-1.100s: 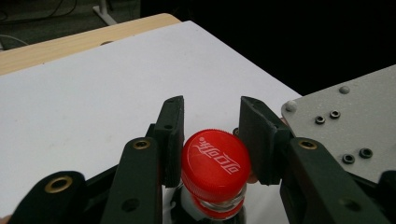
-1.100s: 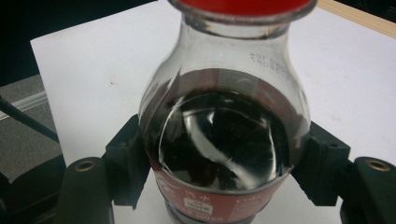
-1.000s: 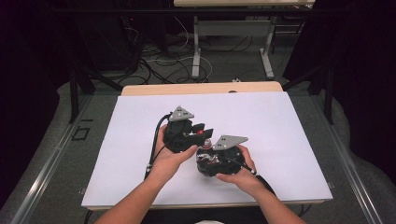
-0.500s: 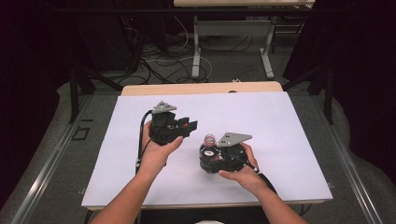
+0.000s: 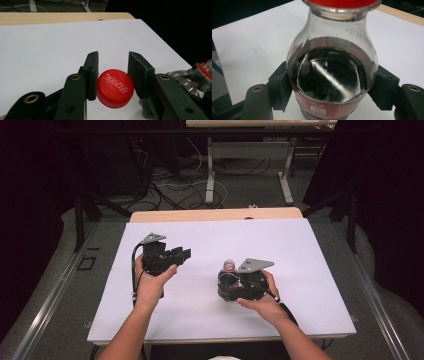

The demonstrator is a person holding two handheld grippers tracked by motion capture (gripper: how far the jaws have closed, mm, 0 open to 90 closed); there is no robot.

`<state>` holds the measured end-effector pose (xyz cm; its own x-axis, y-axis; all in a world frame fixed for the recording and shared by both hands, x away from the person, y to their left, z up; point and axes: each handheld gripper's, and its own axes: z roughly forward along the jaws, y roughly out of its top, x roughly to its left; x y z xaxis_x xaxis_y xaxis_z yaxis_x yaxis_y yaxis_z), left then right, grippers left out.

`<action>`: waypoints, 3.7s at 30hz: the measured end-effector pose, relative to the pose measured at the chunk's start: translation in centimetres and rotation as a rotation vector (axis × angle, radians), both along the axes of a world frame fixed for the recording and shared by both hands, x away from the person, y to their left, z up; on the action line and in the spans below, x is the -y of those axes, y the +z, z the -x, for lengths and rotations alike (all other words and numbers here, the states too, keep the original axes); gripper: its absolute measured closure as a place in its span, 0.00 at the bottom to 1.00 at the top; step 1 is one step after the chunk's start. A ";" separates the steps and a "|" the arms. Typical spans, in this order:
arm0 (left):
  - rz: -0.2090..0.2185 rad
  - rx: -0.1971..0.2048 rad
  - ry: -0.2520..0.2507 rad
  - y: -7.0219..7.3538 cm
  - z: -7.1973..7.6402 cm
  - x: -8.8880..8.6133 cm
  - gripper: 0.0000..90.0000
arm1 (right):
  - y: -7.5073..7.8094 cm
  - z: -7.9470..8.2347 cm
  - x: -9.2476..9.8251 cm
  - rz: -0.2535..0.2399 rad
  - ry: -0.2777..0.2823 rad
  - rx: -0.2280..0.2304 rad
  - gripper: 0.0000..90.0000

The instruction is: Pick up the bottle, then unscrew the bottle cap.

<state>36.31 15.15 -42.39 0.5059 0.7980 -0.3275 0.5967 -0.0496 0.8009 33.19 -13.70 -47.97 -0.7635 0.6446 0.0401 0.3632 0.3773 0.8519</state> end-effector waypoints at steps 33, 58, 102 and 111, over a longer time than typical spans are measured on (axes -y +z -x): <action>0.036 -0.017 0.091 -3.1 0.3 -5.0 0.69 | 2.2 -4.2 -0.3 -0.002 -0.131 0.026 0.33; 0.049 -0.019 0.101 -3.3 0.3 -5.5 0.69 | 0.9 -9.7 -1.0 -0.031 -0.273 -0.006 0.33; 0.053 -0.036 0.095 -4.0 0.0 -5.4 0.69 | -4.1 -12.4 -4.6 -0.011 -0.315 0.009 0.32; 0.053 -0.041 0.097 -4.0 0.1 -5.3 0.69 | -4.2 -12.4 -4.7 -0.007 -0.308 0.001 0.29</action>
